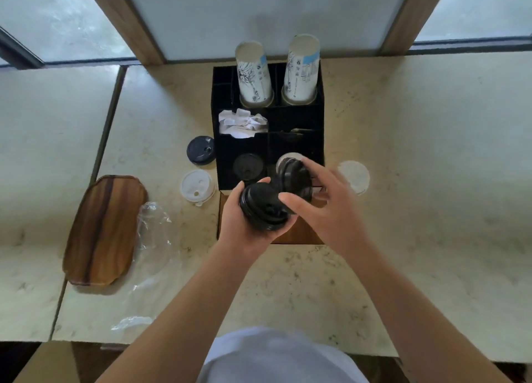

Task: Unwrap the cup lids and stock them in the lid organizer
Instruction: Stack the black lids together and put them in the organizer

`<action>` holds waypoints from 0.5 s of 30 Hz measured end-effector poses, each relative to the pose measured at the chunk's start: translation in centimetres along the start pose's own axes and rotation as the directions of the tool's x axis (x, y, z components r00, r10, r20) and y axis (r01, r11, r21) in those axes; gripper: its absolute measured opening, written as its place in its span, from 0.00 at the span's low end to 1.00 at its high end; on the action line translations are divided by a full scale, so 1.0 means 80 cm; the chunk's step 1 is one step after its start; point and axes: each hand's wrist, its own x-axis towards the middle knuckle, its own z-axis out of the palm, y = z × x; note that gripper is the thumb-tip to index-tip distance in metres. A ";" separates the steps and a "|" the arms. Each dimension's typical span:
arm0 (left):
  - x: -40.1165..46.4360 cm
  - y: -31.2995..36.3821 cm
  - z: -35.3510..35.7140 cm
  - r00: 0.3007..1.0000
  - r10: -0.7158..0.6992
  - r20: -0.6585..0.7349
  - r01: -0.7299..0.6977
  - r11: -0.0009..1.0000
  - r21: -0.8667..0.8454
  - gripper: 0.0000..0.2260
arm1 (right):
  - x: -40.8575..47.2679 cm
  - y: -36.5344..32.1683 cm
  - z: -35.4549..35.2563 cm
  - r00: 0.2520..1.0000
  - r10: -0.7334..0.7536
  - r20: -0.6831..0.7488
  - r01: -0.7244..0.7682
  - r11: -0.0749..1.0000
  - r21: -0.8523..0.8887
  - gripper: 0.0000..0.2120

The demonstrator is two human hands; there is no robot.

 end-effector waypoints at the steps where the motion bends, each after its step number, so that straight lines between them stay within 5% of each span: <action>1: -0.009 -0.001 -0.003 1.000 -0.006 0.020 0.005 1.000 0.025 0.21 | -0.013 -0.007 0.004 1.000 -0.002 0.009 0.002 1.000 0.011 0.33; 6: -0.049 -0.005 -0.017 0.993 -0.006 0.121 -0.016 0.984 0.175 0.19 | -0.055 -0.027 0.015 0.998 0.055 0.010 -0.055 0.997 0.044 0.36; 15: -0.093 0.001 -0.038 0.988 0.079 0.134 -0.112 0.959 0.262 0.22 | -0.089 -0.061 0.035 0.991 -0.050 0.128 0.066 0.990 -0.126 0.40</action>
